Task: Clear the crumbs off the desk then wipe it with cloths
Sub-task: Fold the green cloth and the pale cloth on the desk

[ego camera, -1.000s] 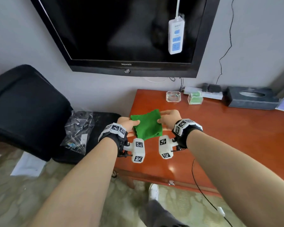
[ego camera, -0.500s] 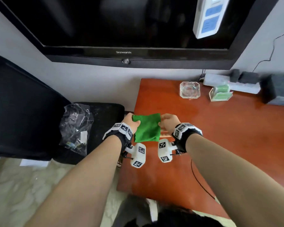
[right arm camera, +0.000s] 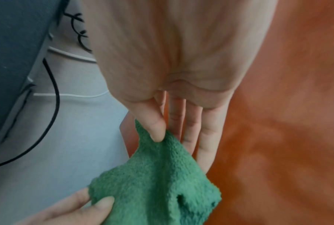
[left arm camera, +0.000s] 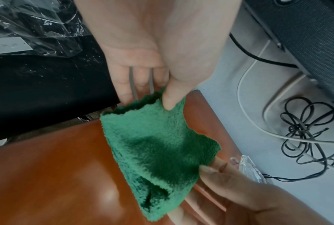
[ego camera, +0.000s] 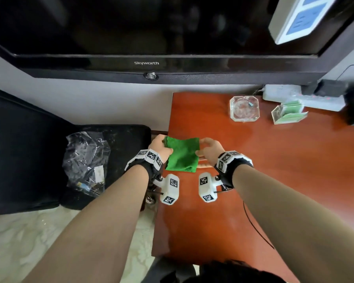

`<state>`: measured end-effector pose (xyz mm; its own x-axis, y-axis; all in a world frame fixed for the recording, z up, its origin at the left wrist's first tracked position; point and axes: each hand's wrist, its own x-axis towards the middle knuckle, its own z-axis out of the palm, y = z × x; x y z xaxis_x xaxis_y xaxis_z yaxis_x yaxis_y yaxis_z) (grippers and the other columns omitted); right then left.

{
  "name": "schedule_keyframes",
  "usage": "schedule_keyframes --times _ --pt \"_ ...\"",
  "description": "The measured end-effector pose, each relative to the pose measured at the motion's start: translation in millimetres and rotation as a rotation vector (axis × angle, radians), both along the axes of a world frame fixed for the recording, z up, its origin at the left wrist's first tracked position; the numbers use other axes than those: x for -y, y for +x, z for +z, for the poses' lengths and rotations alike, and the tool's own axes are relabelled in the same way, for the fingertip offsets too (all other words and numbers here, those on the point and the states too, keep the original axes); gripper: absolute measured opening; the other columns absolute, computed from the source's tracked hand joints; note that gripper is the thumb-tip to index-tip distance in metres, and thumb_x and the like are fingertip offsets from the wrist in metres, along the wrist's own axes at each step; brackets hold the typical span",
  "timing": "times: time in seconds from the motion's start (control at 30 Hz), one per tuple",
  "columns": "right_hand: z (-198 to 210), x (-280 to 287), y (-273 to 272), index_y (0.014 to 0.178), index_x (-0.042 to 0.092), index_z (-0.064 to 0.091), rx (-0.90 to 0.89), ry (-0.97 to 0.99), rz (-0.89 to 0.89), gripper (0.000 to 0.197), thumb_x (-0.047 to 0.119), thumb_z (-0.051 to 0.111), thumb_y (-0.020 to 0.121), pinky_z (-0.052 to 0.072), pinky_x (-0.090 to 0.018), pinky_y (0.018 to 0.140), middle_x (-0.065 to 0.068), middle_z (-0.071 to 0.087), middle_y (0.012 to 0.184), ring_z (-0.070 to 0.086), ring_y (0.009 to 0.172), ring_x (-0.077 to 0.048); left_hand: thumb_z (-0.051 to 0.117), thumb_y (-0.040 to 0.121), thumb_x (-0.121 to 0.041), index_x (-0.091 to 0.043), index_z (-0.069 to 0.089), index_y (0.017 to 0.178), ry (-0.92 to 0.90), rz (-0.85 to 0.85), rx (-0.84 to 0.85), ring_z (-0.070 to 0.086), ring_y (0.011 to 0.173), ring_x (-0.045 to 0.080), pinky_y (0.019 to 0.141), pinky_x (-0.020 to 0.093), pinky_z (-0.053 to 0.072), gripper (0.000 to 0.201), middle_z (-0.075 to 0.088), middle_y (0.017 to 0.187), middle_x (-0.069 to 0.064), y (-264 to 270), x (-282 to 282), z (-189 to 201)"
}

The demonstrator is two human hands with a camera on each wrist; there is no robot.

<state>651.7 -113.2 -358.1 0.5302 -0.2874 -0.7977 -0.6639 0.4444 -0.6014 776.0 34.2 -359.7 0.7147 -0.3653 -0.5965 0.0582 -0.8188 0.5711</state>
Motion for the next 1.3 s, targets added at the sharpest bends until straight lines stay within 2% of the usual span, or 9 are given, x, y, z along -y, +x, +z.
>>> schedule_keyframes --times 0.23,0.43,0.57,0.7,0.77,0.9,0.97,1.1,1.3 --pt "-17.0 -7.2 20.6 0.095 0.018 0.056 -0.038 -0.074 0.007 0.036 -0.016 0.053 0.085 0.060 -0.048 0.076 -0.015 0.066 0.102 0.071 0.088 -0.031 0.067 0.062 -0.018 -0.034 0.056 0.108 0.001 -0.028 -0.063 0.067 0.100 0.029 0.087 0.048 0.057 0.050 0.070 0.109 0.005 29.2 -4.4 -26.4" --pt "-22.9 -2.6 24.5 0.092 0.019 0.058 -0.090 -0.123 0.003 0.026 -0.007 0.058 0.087 0.060 -0.047 0.080 -0.013 0.069 0.092 0.071 0.086 -0.028 0.067 0.081 -0.003 -0.027 0.053 0.103 0.030 -0.022 -0.071 0.068 0.094 0.027 0.086 0.043 0.057 0.036 0.070 0.097 0.005 25.5 -1.6 -16.4" --pt "-24.3 4.2 25.1 0.091 0.018 0.058 -0.104 -0.124 -0.008 0.025 -0.006 0.062 0.087 0.060 -0.046 0.082 -0.015 0.070 0.096 0.071 0.089 -0.030 0.068 0.082 -0.003 -0.013 0.054 0.124 0.064 -0.029 -0.142 0.069 0.094 0.028 0.084 0.047 0.058 0.046 0.070 0.105 0.009 26.5 -1.1 -27.8" --pt "-24.6 10.9 26.7 0.099 0.015 0.061 -0.093 -0.098 -0.036 0.027 -0.007 0.062 0.085 0.057 -0.048 0.085 -0.018 0.068 0.095 0.069 0.093 -0.035 0.068 0.076 -0.011 -0.013 0.054 0.130 0.140 -0.056 -0.088 0.069 0.089 0.022 0.074 0.034 0.058 0.056 0.069 0.107 0.006 27.1 -0.1 -41.6" --pt "-22.2 14.9 25.5 0.107 0.014 0.062 -0.108 -0.145 -0.036 0.027 -0.001 0.065 0.084 0.059 -0.045 0.081 -0.015 0.070 0.094 0.069 0.091 -0.031 0.066 0.075 -0.015 -0.016 0.049 0.137 0.189 -0.042 -0.032 0.067 0.097 0.023 0.084 0.034 0.056 0.065 0.066 0.113 0.005 26.4 0.4 -39.4" --pt "1.4 21.0 16.9 0.096 0.017 0.065 -0.152 -0.281 0.058 0.016 0.007 0.059 0.085 0.060 -0.040 0.075 -0.010 0.070 0.090 0.066 0.077 -0.024 0.064 0.083 -0.016 -0.016 0.047 0.138 0.269 -0.027 0.058 0.062 0.107 0.030 0.093 0.036 0.052 0.058 0.060 0.125 0.012 17.2 5.3 -12.4" --pt "17.0 24.1 12.3 0.092 0.014 0.065 -0.154 -0.322 0.123 0.016 0.004 0.053 0.087 0.055 -0.032 0.060 -0.011 0.067 0.085 0.061 0.067 -0.023 0.064 0.082 -0.016 -0.016 0.053 0.135 0.251 -0.079 0.081 0.064 0.106 0.032 0.094 0.040 0.053 0.054 0.063 0.123 0.014 9.5 12.6 6.5" --pt "48.3 33.3 -1.4 0.108 0.005 0.063 -0.132 -0.408 0.248 0.021 0.005 0.049 0.092 0.043 -0.020 0.045 -0.010 0.064 0.083 0.056 0.060 -0.018 0.057 0.091 -0.014 -0.010 0.069 0.118 0.225 -0.326 0.152 0.064 0.108 0.033 0.097 0.039 0.051 0.029 0.069 0.117 0.011 -15.8 40.3 56.3" --pt "97.3 48.4 -37.0 0.113 -0.001 0.064 -0.104 -0.551 0.434 0.024 0.008 0.052 0.094 0.058 -0.035 0.066 -0.015 0.072 0.097 0.069 0.078 -0.029 0.056 0.091 -0.015 -0.021 0.075 0.105 0.193 -0.555 0.341 0.066 0.103 0.030 0.091 0.032 0.052 0.025 0.072 0.110 0.002 -72.0 83.7 117.1"
